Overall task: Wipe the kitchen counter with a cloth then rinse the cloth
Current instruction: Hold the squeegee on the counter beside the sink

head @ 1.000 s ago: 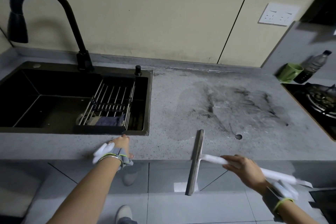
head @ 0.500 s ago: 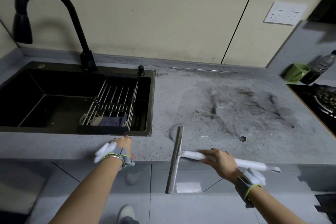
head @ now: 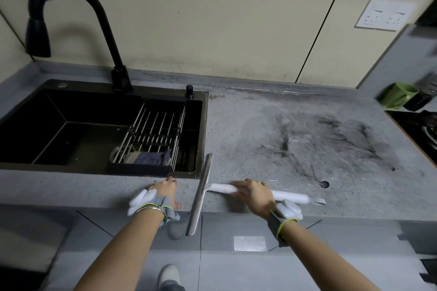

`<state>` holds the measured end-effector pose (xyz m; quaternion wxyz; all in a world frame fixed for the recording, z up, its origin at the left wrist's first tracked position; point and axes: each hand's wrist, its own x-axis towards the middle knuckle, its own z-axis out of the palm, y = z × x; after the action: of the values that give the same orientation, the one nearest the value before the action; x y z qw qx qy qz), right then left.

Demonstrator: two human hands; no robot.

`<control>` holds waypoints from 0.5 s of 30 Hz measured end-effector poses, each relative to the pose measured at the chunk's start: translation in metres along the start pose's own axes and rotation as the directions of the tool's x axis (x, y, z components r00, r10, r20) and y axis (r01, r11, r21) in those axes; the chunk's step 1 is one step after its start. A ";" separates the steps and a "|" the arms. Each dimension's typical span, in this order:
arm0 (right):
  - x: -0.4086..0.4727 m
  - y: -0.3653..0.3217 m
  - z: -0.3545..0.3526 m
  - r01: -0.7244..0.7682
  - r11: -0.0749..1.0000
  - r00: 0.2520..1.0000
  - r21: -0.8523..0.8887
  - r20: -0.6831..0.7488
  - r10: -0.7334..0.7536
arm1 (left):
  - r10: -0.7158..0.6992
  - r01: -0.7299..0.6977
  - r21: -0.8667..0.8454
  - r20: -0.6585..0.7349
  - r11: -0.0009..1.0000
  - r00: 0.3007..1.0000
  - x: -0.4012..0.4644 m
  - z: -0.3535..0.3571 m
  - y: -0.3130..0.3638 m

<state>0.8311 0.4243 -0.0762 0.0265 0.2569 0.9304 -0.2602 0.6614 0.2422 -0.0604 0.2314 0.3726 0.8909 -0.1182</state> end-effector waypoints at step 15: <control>-0.109 0.092 -0.048 -0.234 0.972 0.966 -0.004 -0.112 0.232 | -0.004 0.004 -0.001 0.005 1.000 1.000 0.001 0.002 0.000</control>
<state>0.9745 0.4653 -0.0581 0.0071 0.3782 0.8960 -0.2327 0.6611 0.2423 -0.0624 0.2335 0.3706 0.8911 -0.1190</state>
